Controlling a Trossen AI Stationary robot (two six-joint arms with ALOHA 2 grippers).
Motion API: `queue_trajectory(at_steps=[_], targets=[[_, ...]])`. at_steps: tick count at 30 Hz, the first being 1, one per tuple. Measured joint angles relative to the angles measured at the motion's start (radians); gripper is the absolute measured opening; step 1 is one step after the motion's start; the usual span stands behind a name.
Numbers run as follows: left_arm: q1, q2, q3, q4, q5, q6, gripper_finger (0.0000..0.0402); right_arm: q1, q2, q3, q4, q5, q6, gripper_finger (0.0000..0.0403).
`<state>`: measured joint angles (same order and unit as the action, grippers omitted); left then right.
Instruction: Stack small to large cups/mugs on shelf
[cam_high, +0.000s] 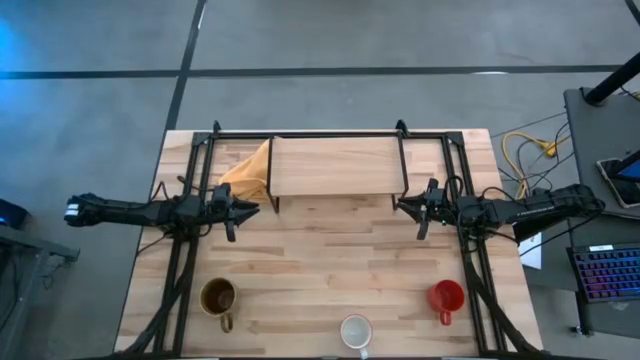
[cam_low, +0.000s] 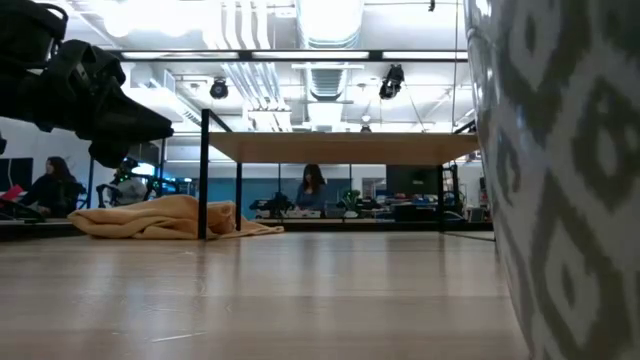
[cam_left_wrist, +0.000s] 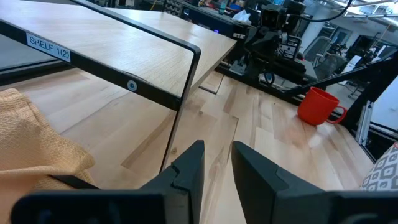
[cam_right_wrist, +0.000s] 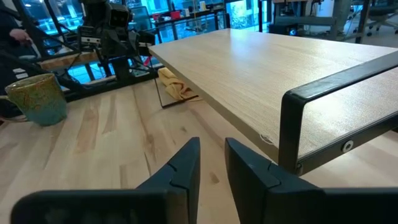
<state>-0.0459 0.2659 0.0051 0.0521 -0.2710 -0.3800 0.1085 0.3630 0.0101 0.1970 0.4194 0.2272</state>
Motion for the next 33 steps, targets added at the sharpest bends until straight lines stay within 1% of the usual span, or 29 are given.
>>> queue_trajectory(at_steps=[3, 5, 7, 9, 11, 16, 18, 20, 25, 30, 33], targets=[[0.000, 0.000, 0.000, 0.003, -0.031, 0.000, 0.0067, 0.000, 0.000, 0.000, 0.001, 0.000, 0.018, 0.0071], [0.000, 0.000, 0.000, 0.020, -0.030, -0.053, 0.0067, 0.000, 0.000, 0.000, 0.001, 0.000, 0.042, 0.0073], [0.000, 0.000, 0.000, 0.089, -0.026, -0.242, 0.0067, 0.000, 0.000, 0.000, 0.002, 0.000, 0.068, 0.0075], [0.000, 0.000, 0.000, 0.192, -0.043, -0.429, 0.0067, 0.000, 0.000, 0.000, 0.026, 0.000, 0.121, 0.0077], [0.001, 0.000, 0.000, 0.282, -0.055, -0.516, 0.0067, 0.000, 0.000, 0.000, 0.062, 0.000, 0.148, 0.0077], [0.001, -0.006, 0.000, 0.462, -0.060, -0.522, 0.0067, 0.000, 0.000, 0.000, 0.099, 0.000, 0.155, 0.0073], [0.001, -0.004, 0.000, 0.530, -0.112, -0.521, 0.0067, 0.000, 0.000, 0.000, 0.109, 0.000, 0.155, 0.0073], [0.001, -0.004, 0.000, 0.542, -0.140, -0.523, 0.0067, 0.000, 0.000, 0.000, 0.118, 0.000, 0.155, 0.0074], [0.001, -0.007, 0.000, 0.597, -0.137, -0.521, 0.0067, 0.000, 0.000, 0.000, 0.129, 0.000, 0.174, 0.0079], [0.001, -0.003, 0.000, 0.629, -0.189, -0.504, 0.0067, 0.000, 0.000, 0.000, 0.127, 0.001, 0.166, 0.0075], [0.001, -0.003, 0.003, 0.647, -0.176, -0.473, 0.0067, 0.000, 0.000, 0.000, 0.124, 0.001, 0.166, 0.0071]])
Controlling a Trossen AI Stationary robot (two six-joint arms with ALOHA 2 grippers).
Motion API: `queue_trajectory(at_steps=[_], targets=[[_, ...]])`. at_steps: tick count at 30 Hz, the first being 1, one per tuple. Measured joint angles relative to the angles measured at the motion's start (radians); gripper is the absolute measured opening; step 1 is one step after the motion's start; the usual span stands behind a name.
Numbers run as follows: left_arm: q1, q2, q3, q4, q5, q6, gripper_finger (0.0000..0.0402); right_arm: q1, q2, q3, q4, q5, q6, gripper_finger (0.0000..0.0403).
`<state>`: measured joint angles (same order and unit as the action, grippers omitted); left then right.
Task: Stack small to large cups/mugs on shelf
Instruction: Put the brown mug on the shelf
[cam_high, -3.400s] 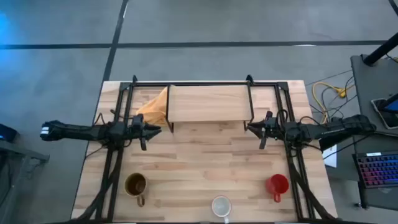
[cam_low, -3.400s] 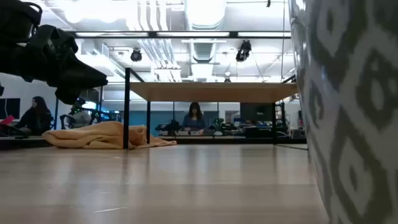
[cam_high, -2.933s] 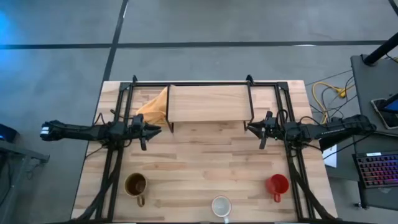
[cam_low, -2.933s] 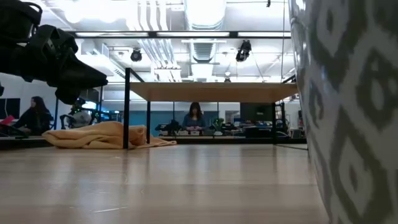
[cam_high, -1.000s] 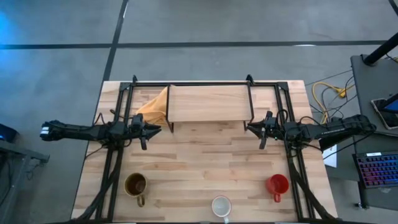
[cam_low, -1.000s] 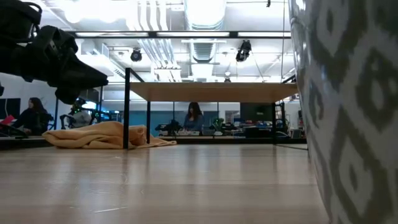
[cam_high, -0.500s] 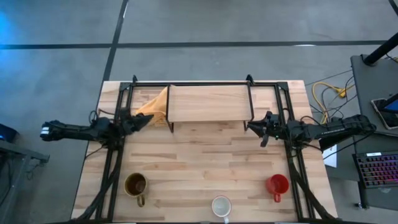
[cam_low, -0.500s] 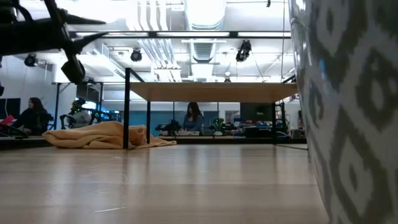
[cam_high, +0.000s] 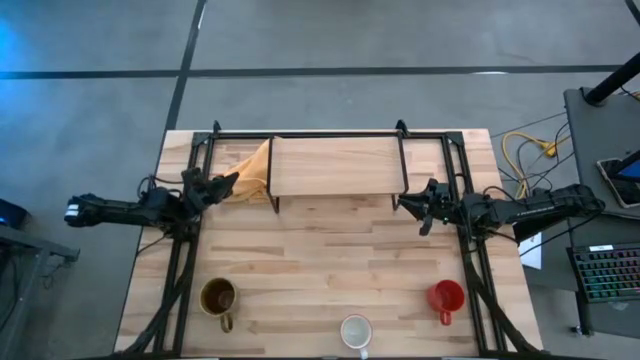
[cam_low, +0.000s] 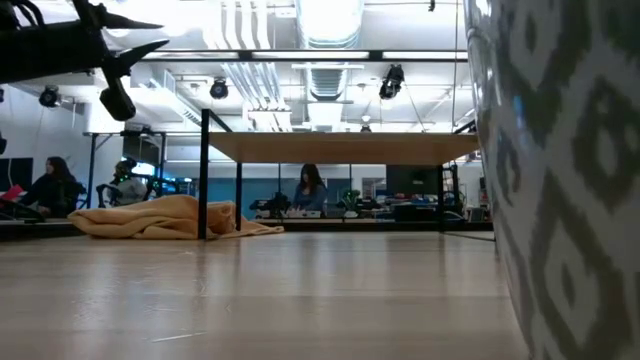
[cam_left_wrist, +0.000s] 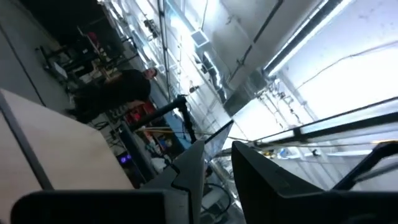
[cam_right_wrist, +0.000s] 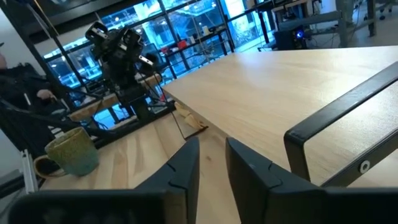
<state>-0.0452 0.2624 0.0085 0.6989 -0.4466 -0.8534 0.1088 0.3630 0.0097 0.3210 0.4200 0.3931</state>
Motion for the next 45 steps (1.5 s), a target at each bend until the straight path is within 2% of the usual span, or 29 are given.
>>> queue_trajectory(at_steps=[3, 5, 8, 11, 13, 15, 20, 23, 26, 30, 32, 35, 38, 41, 45], targets=[[0.000, 0.001, 0.070, -0.106, 0.077, 0.111, 0.0067, 0.000, 0.000, 0.000, 0.005, 0.001, 0.000, 0.0069], [0.000, 0.009, 0.189, -0.285, 0.140, 0.191, 0.0065, 0.000, 0.000, 0.000, 0.010, 0.001, 0.000, 0.0070], [0.000, 0.052, 0.446, -0.823, 0.211, 0.251, 0.0055, 0.000, 0.000, 0.000, 0.035, 0.001, 0.005, 0.0074], [0.000, 0.161, 0.702, -1.395, 0.270, 0.258, 0.0048, 0.000, 0.000, 0.000, 0.063, 0.001, 0.006, 0.0078], [0.000, 0.257, 0.830, -1.622, 0.332, 0.257, 0.0048, 0.000, 0.000, 0.000, 0.069, 0.005, 0.007, 0.0079], [-0.001, 0.330, 0.912, -1.757, 0.406, 0.224, 0.0048, 0.000, 0.000, 0.000, 0.075, 0.008, 0.007, 0.0079], [-0.026, 0.450, 0.996, -1.924, 0.538, 0.095, 0.0048, 0.000, 0.000, 0.000, 0.109, 0.008, 0.068, 0.0078], [-0.090, 0.499, 0.997, -2.012, 0.546, 0.049, 0.0047, 0.000, 0.000, 0.000, 0.108, 0.008, 0.158, 0.0079], [-0.180, 0.535, 0.993, -2.053, 0.541, -0.060, 0.0047, 0.000, 0.000, 0.000, 0.105, 0.008, 0.230, 0.0077], [-0.345, 0.571, 1.002, -2.016, 0.477, -0.174, 0.0047, 0.000, 0.000, 0.000, 0.102, 0.008, 0.243, 0.0079], [-0.456, 0.592, 1.020, -1.945, 0.404, -0.187, 0.0047, 0.000, 0.000, 0.000, 0.097, 0.008, 0.242, 0.0079], [-0.622, 0.660, 1.050, -1.976, 0.309, -0.211, 0.0047, 0.000, 0.000, 0.000, 0.094, 0.008, 0.243, 0.0077], [-0.741, 0.765, 1.052, -2.056, 0.318, -0.279, 0.0047, 0.000, 0.000, 0.000, 0.094, 0.010, 0.242, 0.0074], [-0.823, 0.857, 1.053, -2.045, 0.334, -0.335, 0.0047, 0.000, 0.000, 0.000, 0.087, 0.010, 0.239, 0.0072], [-0.848, 0.929, 1.086, -2.027, 0.333, -0.372, 0.0047, 0.000, 0.000, 0.000, 0.087, 0.011, 0.259, 0.0072]])
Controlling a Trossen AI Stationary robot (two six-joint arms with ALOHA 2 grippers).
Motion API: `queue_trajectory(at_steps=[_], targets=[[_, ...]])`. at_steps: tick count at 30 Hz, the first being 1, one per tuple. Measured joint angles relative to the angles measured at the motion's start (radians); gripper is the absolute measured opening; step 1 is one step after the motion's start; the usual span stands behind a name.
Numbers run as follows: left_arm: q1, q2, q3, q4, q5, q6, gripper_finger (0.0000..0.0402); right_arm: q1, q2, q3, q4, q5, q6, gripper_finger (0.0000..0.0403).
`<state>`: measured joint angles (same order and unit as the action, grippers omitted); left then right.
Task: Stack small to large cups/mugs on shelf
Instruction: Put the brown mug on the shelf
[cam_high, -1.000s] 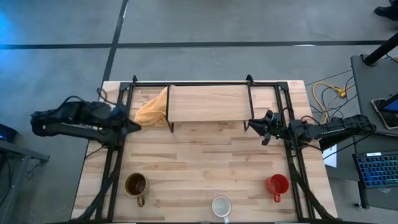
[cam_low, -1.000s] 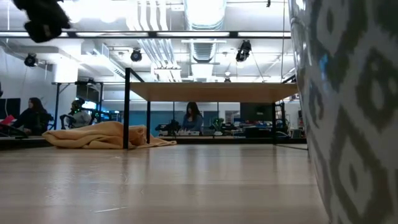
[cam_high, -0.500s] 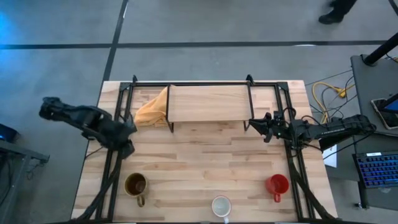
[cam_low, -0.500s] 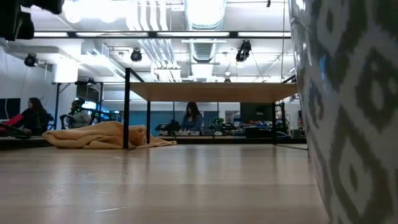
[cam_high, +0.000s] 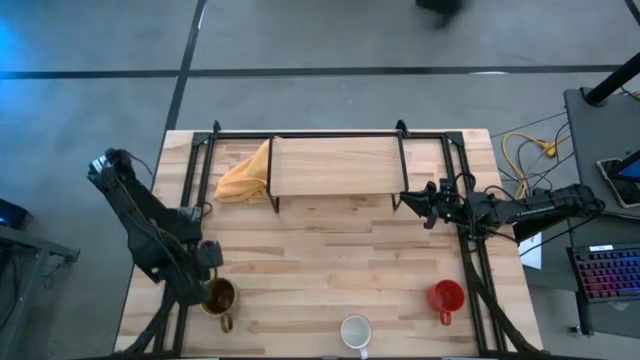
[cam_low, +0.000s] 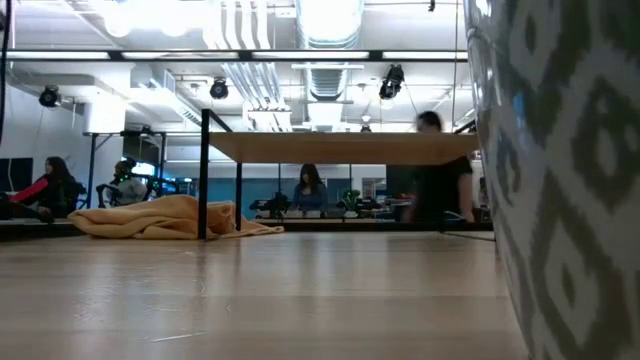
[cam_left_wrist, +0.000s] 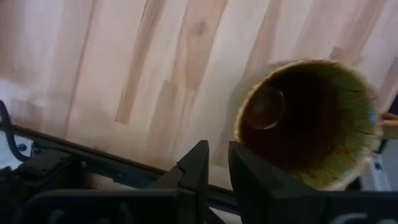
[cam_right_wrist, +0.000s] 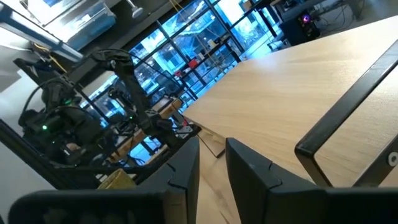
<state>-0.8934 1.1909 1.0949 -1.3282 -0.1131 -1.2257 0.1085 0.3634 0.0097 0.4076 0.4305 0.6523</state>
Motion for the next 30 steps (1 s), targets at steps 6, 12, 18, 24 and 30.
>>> queue_trajectory(at_steps=[6, 12, 18, 24, 30], targets=[[0.002, 0.047, 0.050, 0.003, -0.002, -0.051, 0.0047, 0.000, 0.000, 0.000, -0.001, 0.000, 0.002, 0.0070], [0.003, 0.036, 0.050, 0.003, -0.001, -0.079, 0.0058, 0.000, 0.000, 0.000, -0.009, 0.000, 0.002, 0.0074], [0.016, 0.014, 0.050, 0.001, -0.020, -0.079, 0.0127, 0.000, 0.000, 0.000, -0.008, -0.002, 0.002, 0.0073], [0.016, 0.012, 0.049, 0.011, -0.015, -0.078, 0.0177, 0.000, 0.000, 0.000, -0.012, -0.010, 0.002, 0.0071], [0.014, 0.058, 0.072, 0.023, 0.020, -0.048, 0.0180, 0.000, 0.000, 0.000, -0.064, -0.011, 0.002, 0.0071]])
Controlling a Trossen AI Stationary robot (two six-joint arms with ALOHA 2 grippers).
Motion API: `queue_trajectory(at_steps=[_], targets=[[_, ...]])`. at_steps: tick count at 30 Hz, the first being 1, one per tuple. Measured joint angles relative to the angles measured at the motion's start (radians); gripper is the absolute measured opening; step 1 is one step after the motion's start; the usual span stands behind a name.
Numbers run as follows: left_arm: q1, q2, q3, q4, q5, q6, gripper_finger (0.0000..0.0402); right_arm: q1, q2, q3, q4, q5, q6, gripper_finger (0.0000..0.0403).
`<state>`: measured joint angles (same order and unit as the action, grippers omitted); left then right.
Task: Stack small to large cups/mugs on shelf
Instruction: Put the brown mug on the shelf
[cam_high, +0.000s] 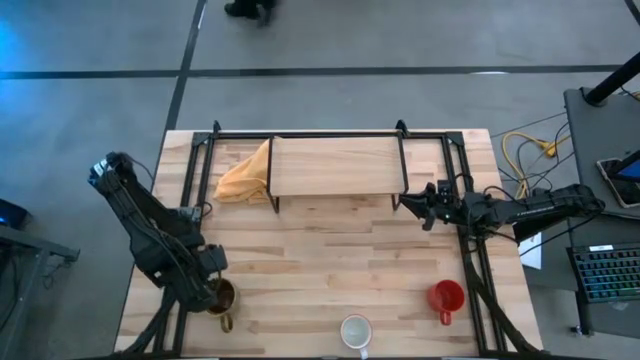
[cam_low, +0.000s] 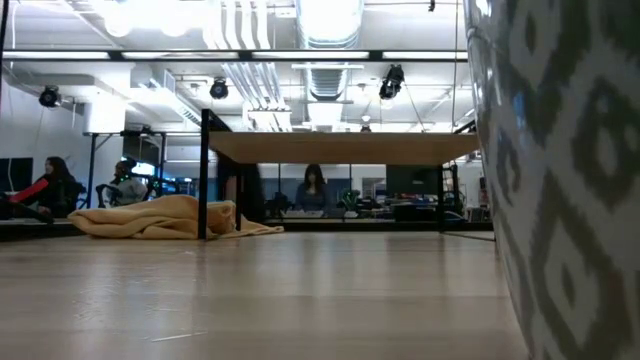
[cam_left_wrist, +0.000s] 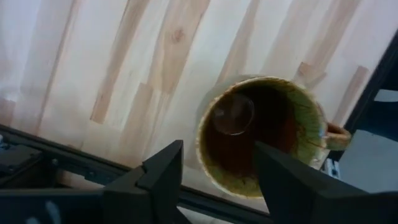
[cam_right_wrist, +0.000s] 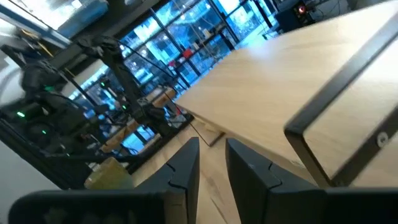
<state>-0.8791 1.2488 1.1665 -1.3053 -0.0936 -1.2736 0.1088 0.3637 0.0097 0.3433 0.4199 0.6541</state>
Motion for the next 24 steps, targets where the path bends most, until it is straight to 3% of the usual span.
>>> queue_trajectory(at_steps=[6, 12, 18, 24], targets=[[0.000, 0.055, -0.004, 0.048, 0.000, 0.001, 0.0180, 0.000, 0.000, 0.000, -0.019, 0.000, 0.000, 0.0069], [0.000, 0.107, -0.029, -0.014, -0.007, -0.001, 0.0180, 0.000, -0.001, 0.000, -0.017, 0.000, 0.000, 0.0073], [-0.002, 0.055, -0.038, -0.011, -0.037, -0.024, 0.0180, 0.000, 0.000, 0.000, -0.018, 0.000, 0.042, 0.0068], [-0.015, -0.006, -0.130, 0.078, -0.038, -0.025, 0.0180, 0.000, 0.000, 0.000, -0.018, 0.000, 0.042, 0.0073]])
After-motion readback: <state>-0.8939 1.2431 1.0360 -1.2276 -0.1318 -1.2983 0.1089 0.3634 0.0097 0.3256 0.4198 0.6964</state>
